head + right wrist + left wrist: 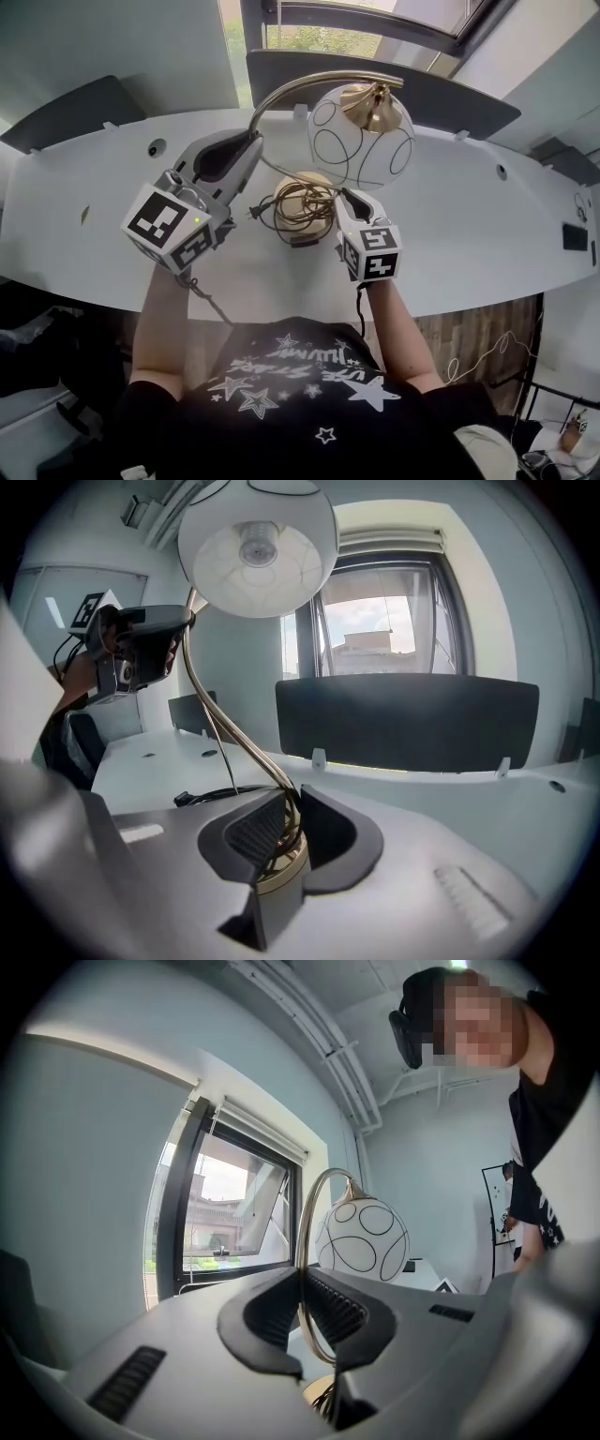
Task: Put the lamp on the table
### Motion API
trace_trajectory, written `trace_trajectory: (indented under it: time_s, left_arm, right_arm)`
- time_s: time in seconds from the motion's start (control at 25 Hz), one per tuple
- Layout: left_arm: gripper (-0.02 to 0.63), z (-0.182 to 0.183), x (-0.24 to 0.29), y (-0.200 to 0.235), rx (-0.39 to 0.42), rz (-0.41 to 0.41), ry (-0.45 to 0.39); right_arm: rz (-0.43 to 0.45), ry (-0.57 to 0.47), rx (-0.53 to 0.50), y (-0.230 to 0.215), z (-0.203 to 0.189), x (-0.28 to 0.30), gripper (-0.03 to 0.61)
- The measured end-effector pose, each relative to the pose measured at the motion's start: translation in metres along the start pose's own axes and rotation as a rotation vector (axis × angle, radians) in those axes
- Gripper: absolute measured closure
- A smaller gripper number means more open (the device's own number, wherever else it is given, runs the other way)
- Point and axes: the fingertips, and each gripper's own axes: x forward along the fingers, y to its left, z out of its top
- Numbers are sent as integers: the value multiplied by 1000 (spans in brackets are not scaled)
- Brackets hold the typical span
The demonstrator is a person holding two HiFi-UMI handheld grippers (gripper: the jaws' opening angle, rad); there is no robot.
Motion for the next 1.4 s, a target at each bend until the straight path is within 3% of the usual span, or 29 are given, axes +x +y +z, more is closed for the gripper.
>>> trace_trajectory:
  time_s: [0.6,1.4]
  left_arm:
    - [583,-17,41,47,17,84,47]
    - [583,-40,64,81,-1,106,81]
  right_arm:
    - [71,37,-11,-29,11,68,532]
    - [65,69,4,-43,6,116,532]
